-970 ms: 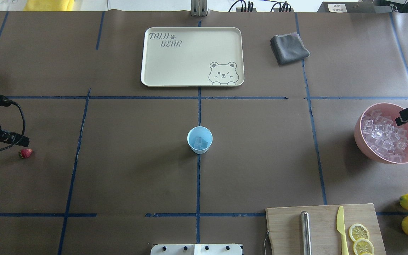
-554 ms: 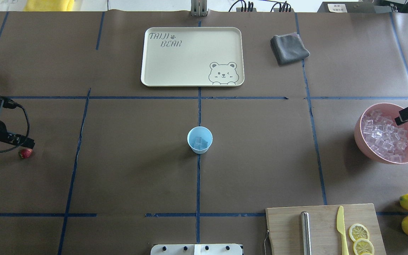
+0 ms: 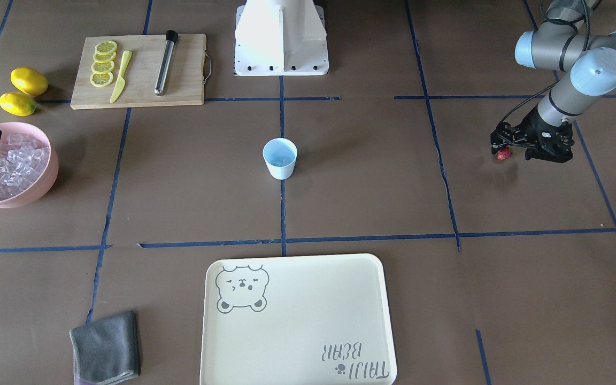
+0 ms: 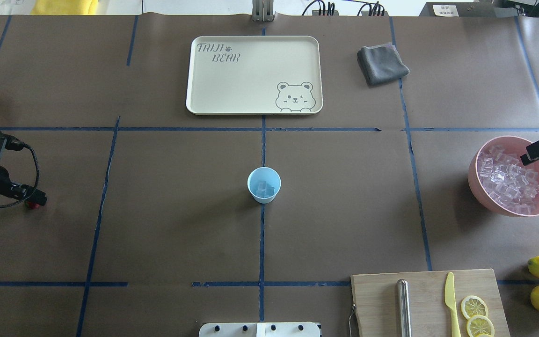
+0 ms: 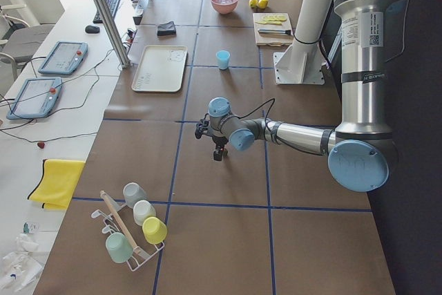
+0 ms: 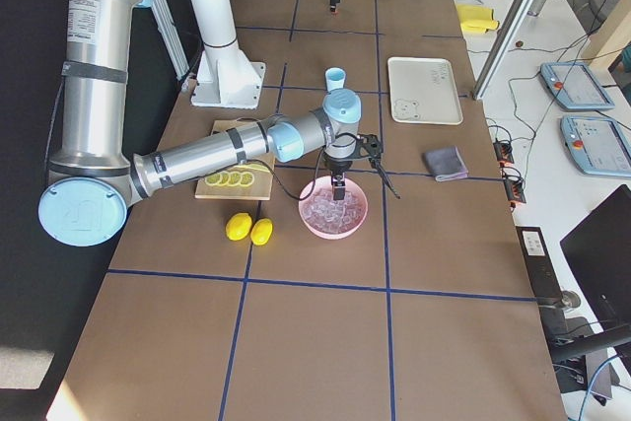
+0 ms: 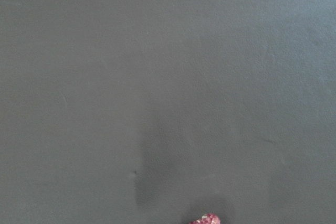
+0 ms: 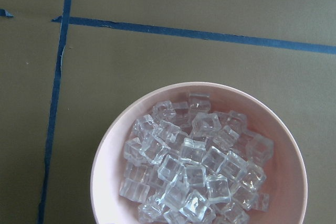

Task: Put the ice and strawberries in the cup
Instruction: 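Grasp the red strawberry with the left gripper, then carry the strawberry with the left gripper over the light-blue cup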

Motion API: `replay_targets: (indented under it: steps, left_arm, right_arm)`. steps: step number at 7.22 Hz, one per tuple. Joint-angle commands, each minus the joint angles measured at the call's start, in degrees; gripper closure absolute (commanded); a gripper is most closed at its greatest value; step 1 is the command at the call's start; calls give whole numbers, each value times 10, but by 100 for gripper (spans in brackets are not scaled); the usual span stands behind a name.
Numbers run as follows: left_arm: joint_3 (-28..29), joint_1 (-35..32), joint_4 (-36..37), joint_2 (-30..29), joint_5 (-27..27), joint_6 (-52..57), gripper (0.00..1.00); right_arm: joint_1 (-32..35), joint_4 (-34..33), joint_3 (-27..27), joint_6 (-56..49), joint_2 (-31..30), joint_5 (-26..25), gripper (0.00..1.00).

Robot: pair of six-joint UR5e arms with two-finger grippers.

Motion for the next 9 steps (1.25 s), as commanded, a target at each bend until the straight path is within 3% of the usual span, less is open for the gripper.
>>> replay_targets:
  steps: [1,3,4,5,7,9]
  left_arm:
    - [1,4,2,1,-1,1,24]
    - [1,4,2,1,-7,1,75]
    - [0,4,0,1,-28,0,95]
    - [-9,3,1,1,-38,-4,100]
    - [-78,7,3,-49,-89,-165,100]
    - [-75,60,5,-208,-83,-333,100]
  right_arm:
    - [0,0,-5,0,1,0,1]
    - [0,0,-5,0,1,0,1]
    - [0,0,-5,0,1,0,1]
    - [-1,0,-6,0,1,0,1]
    - [-1,1,-5,0,2,0,1]
    - [0,1,-5,0,2,0,1]
